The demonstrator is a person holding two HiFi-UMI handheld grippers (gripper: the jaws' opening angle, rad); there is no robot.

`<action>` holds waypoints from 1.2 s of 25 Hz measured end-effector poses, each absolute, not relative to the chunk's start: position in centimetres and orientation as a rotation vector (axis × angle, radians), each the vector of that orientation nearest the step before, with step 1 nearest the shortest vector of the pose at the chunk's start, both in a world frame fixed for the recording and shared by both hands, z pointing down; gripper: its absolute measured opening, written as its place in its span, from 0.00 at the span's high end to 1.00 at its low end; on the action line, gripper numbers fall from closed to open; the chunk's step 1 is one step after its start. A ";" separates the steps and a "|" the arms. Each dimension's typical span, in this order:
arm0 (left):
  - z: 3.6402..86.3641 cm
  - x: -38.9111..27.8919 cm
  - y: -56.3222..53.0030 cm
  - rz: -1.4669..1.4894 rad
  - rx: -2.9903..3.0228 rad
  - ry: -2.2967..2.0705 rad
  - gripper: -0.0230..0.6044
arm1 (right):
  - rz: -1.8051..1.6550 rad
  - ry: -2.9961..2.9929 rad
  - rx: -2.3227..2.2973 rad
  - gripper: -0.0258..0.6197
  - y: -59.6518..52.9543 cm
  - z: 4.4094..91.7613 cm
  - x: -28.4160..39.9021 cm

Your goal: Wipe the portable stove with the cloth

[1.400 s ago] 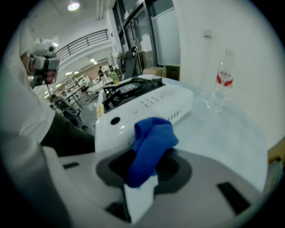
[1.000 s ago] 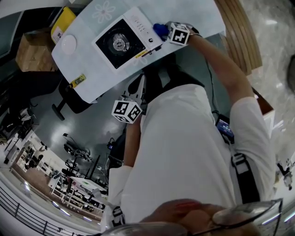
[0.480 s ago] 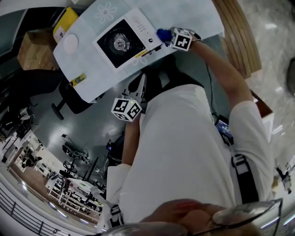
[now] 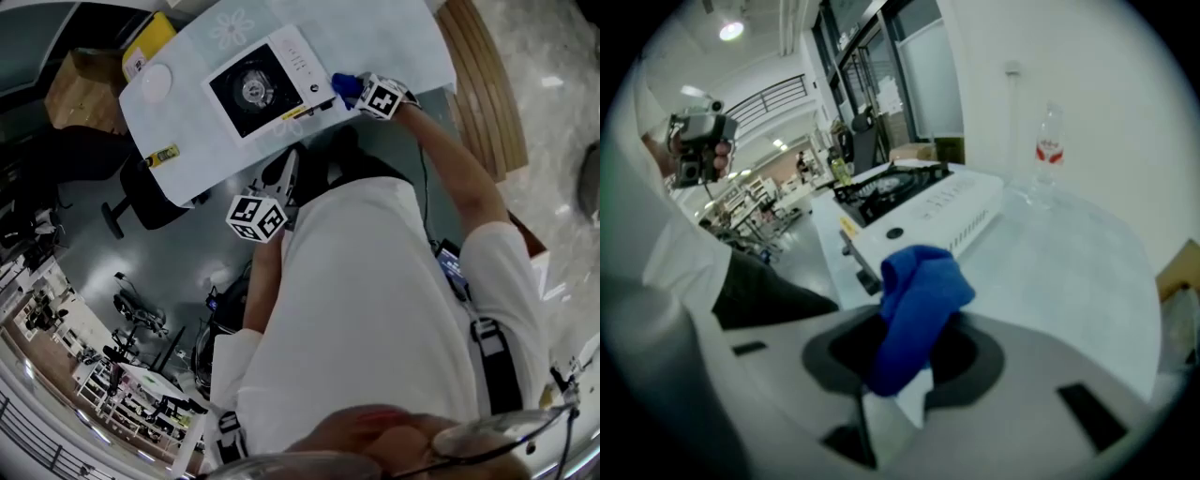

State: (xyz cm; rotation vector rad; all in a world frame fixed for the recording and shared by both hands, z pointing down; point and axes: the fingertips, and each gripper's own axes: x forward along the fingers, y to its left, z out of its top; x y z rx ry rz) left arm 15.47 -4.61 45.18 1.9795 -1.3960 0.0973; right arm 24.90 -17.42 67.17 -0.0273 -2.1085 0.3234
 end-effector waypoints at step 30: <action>43.3 3.5 5.3 0.004 1.938 -1.532 0.91 | 0.447 -2.219 0.400 0.75 -12.8 55.3 22.4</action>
